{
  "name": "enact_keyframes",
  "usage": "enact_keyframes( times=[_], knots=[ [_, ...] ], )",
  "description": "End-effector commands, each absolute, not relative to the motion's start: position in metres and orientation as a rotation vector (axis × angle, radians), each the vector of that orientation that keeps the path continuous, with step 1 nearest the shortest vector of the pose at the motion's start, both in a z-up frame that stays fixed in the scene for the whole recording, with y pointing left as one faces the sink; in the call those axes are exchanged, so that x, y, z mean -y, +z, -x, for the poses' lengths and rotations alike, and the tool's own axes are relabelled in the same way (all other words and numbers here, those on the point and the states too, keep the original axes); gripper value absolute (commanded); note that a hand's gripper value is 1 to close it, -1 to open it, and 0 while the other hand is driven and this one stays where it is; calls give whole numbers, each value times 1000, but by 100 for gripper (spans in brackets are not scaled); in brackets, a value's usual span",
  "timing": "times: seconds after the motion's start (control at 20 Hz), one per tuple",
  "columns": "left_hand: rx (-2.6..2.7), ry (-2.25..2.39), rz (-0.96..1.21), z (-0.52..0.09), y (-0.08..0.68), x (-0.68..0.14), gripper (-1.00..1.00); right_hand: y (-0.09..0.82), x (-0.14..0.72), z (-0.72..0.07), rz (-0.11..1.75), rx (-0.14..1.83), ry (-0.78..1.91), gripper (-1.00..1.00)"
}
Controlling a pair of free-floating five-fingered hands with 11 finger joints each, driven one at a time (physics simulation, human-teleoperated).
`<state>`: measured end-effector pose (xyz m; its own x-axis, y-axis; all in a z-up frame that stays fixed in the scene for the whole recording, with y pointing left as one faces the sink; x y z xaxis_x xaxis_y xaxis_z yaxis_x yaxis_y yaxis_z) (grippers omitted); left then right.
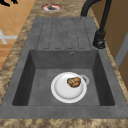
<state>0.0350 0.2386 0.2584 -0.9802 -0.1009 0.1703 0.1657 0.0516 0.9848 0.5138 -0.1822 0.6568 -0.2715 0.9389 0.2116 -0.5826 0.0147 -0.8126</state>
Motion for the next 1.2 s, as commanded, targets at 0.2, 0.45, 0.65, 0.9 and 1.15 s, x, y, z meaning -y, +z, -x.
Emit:
enact_keyframes(
  times=[0.2,0.45,0.65,0.9,1.15],
  knots=[
    [2128,-2038,67,-35,258,-239,0,640,178,-560,402,887,1635,-100],
    [2128,-2038,67,-35,258,-239,0,617,176,-588,350,875,1644,-100],
    [2128,-2038,67,-35,258,-239,0,595,176,-595,357,869,1650,100],
    [2128,-2038,67,-35,258,-239,0,600,179,-594,358,917,1607,100],
    [2128,-2038,67,-35,258,-239,0,602,178,-584,419,1028,1521,100]
  ],
)
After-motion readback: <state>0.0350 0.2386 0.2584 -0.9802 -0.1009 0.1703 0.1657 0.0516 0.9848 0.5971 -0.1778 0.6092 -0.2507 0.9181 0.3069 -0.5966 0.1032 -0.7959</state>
